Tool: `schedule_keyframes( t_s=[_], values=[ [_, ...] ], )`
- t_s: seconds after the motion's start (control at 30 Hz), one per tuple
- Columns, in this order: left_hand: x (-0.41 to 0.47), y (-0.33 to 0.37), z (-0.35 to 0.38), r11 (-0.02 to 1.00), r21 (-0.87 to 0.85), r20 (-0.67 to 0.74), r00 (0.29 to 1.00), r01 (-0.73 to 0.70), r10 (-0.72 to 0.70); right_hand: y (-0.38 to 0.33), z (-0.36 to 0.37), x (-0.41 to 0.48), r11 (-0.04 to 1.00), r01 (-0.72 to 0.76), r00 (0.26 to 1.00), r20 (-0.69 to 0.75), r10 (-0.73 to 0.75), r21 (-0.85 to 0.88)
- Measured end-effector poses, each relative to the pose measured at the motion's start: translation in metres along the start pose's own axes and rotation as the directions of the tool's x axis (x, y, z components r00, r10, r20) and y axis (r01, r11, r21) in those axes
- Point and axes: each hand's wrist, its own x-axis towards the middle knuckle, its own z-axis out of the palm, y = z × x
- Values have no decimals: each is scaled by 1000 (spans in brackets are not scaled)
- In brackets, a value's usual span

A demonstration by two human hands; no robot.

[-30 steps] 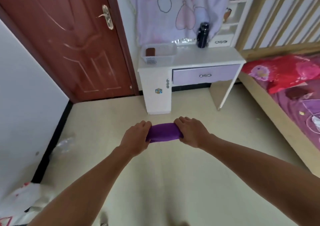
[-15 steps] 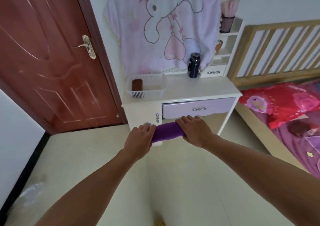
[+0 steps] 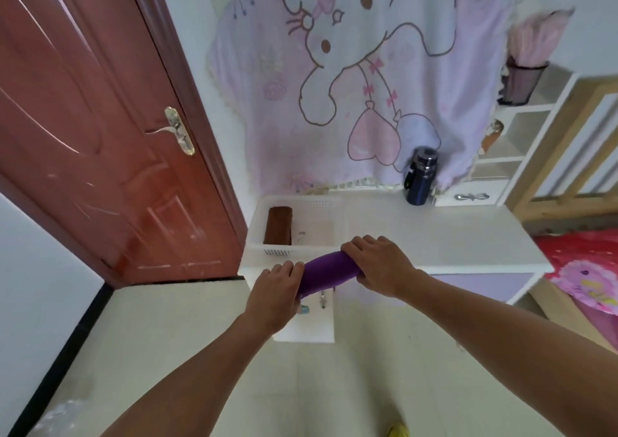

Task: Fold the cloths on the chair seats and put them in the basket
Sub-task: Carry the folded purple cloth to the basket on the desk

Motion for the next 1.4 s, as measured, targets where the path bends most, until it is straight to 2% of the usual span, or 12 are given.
schedule_keyframes(
  t_s=[0.2,0.47,0.53,0.67,0.77,0.97,1.17,1.23,1.3,1.4],
  values=[
    [90,-2,18,974,-103,29,980,201,-199,86,33,98,987,159,987,16,-159,39],
    [155,-26,29,818,-332,63,876,470,-478,128,61,217,943,286,952,60,-300,170],
    [169,-37,38,756,-401,92,844,517,-528,131,70,242,935,240,955,109,-275,260],
    [200,-63,66,628,-517,214,798,582,-563,137,90,286,840,-9,953,259,-156,542],
    [220,-82,93,512,-567,327,748,644,-578,140,107,320,777,-132,931,346,-116,616],
    [241,-100,134,475,-459,517,660,751,-545,127,151,360,790,-191,883,454,-121,583],
    [255,-105,153,506,-304,581,578,807,-573,112,188,380,893,-105,857,495,-143,438],
    [258,-105,158,509,-257,554,557,821,-619,105,202,382,928,-53,858,493,-147,370],
    [257,-101,162,538,-209,481,565,817,-670,99,212,382,948,-23,850,505,-148,317],
    [251,-96,165,658,-72,345,637,750,-689,95,220,385,966,22,838,522,-158,257]
  ],
)
